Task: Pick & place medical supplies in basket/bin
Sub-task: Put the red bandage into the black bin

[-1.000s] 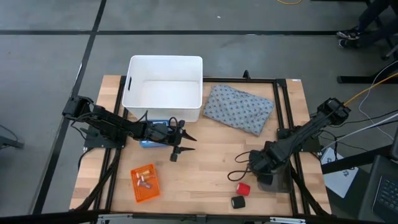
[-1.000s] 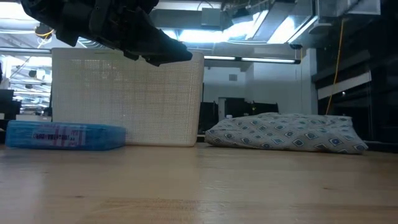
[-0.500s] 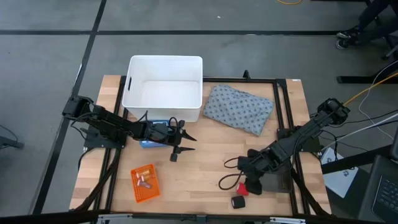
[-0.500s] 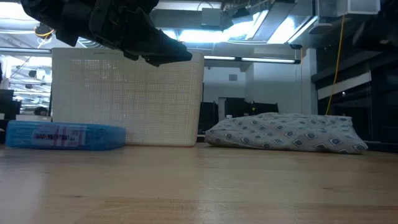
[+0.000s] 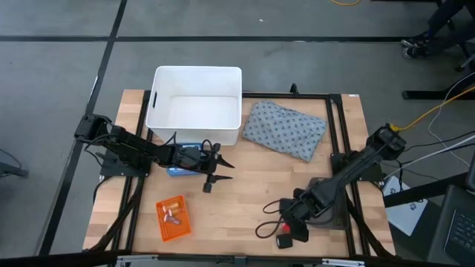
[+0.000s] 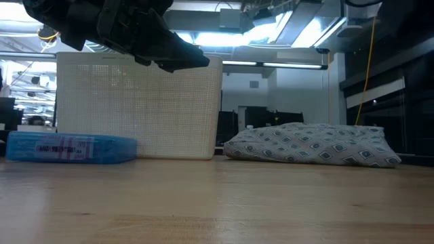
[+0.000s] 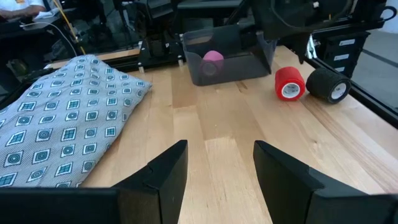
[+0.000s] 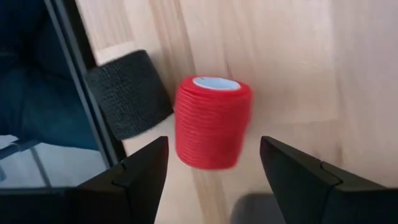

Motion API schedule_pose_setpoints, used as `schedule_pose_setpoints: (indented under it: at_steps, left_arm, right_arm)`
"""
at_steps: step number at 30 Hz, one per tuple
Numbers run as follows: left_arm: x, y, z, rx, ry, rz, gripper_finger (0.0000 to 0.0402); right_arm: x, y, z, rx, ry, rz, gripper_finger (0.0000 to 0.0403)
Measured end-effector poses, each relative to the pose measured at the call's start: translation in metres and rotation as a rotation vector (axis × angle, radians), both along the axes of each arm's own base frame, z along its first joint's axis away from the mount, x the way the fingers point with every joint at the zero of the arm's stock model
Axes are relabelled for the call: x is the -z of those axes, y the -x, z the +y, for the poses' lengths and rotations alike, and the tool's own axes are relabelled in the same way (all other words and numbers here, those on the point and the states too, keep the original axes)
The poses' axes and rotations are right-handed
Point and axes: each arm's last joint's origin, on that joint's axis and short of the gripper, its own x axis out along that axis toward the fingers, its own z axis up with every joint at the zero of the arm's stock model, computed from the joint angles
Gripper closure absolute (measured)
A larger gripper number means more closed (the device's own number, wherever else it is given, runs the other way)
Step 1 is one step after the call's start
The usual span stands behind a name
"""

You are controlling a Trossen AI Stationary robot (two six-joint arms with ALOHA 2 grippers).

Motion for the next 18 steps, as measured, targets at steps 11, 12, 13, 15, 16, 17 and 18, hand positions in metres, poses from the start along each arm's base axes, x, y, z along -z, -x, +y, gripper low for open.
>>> schedule_pose_setpoints:
  at_steps: [11, 12, 13, 15, 16, 17, 18]
  left_arm:
    - [0.000, 0.000, 0.000, 0.000, 0.000, 0.000, 0.0219]
    - [0.000, 0.000, 0.000, 0.000, 0.000, 0.000, 0.0219]
    - [0.000, 0.000, 0.000, -0.001, 0.000, 0.000, 0.0219]
    - [0.000, 0.000, 0.000, 0.000, 0.000, 0.000, 0.0219]
    - [0.000, 0.000, 0.000, 0.000, 0.000, 0.001, 0.0219]
    - [0.000, 0.000, 0.000, 0.000, 0.000, 0.001, 0.0219]
    - [0.000, 0.000, 0.000, 0.000, 0.000, 0.001, 0.0219]
  right_arm:
    - [0.007, -0.006, 0.005, 0.016, -0.026, -0.015, 0.0150]
    - [0.007, -0.006, 0.005, 0.019, -0.021, -0.016, 0.0150]
    - [0.008, -0.006, 0.005, 0.021, -0.016, -0.017, 0.0150]
    - [0.009, -0.006, 0.005, 0.022, -0.009, -0.014, 0.0150]
    - [0.011, -0.007, 0.006, 0.022, -0.008, -0.013, 0.0150]
    - [0.013, -0.007, 0.006, 0.022, -0.002, -0.006, 0.0150]
    - [0.015, -0.007, 0.005, 0.017, 0.007, 0.003, 0.0150]
